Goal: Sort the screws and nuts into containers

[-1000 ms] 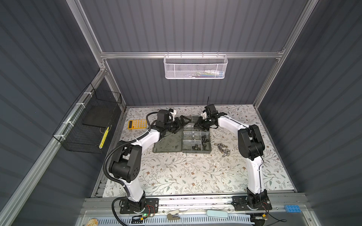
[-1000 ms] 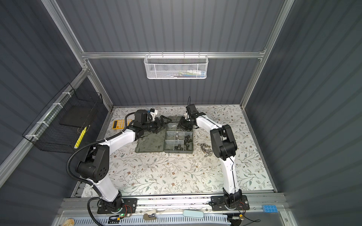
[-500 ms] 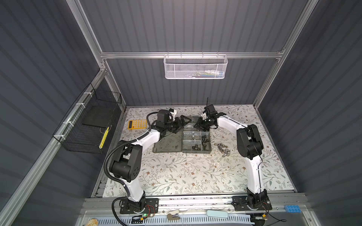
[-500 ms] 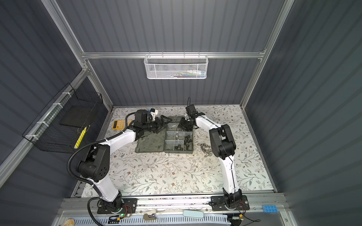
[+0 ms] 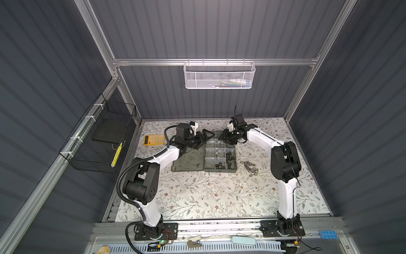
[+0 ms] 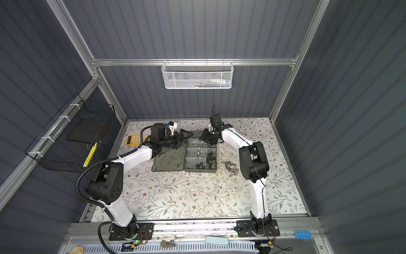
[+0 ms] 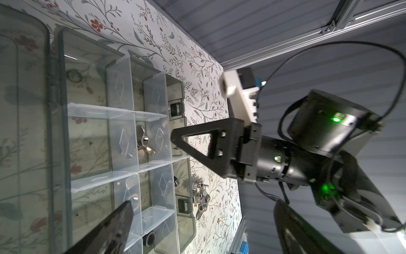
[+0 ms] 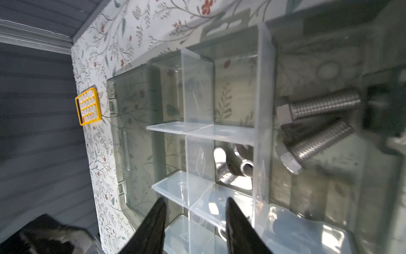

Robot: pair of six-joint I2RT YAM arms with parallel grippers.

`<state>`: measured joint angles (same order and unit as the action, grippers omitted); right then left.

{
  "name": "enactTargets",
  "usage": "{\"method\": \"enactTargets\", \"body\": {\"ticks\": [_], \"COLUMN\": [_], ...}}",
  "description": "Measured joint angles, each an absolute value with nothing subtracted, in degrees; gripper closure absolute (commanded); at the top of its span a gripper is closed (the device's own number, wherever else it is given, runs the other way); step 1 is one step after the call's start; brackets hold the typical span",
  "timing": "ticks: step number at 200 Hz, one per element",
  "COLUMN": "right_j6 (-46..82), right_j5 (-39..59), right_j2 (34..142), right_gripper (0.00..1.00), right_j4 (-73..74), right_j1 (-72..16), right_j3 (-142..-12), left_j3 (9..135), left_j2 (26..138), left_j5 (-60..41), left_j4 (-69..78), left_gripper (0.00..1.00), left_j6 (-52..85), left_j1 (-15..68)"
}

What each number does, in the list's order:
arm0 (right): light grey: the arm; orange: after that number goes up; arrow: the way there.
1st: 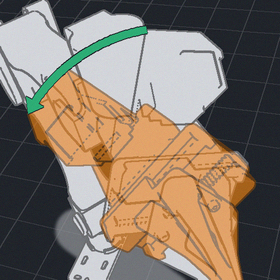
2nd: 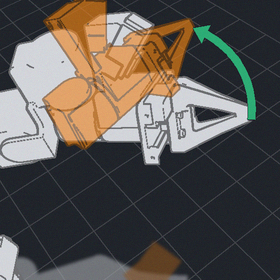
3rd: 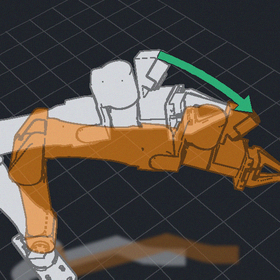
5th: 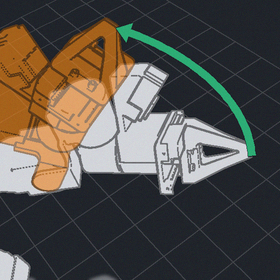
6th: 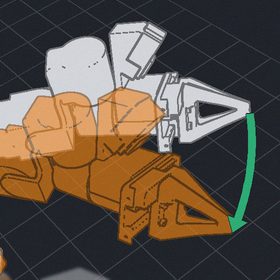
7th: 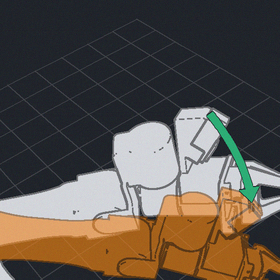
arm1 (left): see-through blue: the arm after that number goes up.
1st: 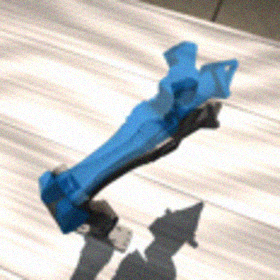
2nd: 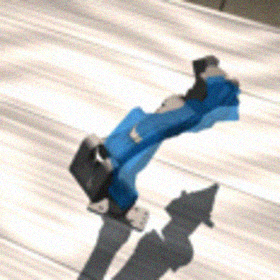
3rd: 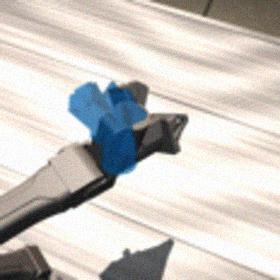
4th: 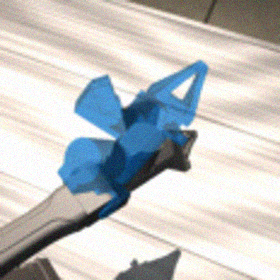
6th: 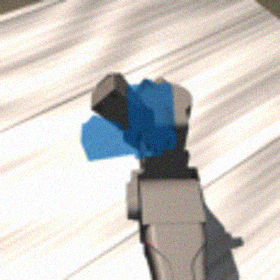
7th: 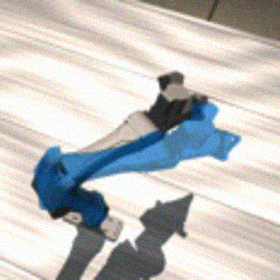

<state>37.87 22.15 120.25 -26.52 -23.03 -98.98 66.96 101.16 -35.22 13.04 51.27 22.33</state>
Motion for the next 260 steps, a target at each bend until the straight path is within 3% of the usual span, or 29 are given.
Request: {"method": "enactTargets", "body": {"ticks": [57, 97, 156, 198, 260], "right_j6": [34.1, 30.3, 25.5, 23.7, 22.8], "right_j5": [15.7, 10.3, 5.2, 2.5, 0.8], "right_j2": [109.0, 101.8, 94.4, 93.6, 94.2], "right_gripper": [0.43, 0.3, 0.18, 0.19, 0.32], "right_j4": [-27.1, -28.4, -28.5, -28.6, -28.8], "right_j1": [-22.3, -20.1, -15.2, -14.0, -13.5], "right_j3": [-90.7, -79.8, -66.1, -60.2, -57.4], "left_j3": [67.0, 67.0, 67.0, 67.0, 67.1], "left_j2": [101.1, 101.1, 101.1, 101.3, 103.8], "left_j5": [-34.6, -33.8, -33.5, -33.5, -33.5], "left_j4": [11.9, 10.1, 9.3, 9.3, 8.2], "left_gripper": [0.0, 0.0, 0.0, 0.0, 0.0], "left_j6": [49.4, 47.8, 47.3, 47.1, 46.3], "left_j1": [25.5, 29.1, 32.7, 33.7, 36.7]}}
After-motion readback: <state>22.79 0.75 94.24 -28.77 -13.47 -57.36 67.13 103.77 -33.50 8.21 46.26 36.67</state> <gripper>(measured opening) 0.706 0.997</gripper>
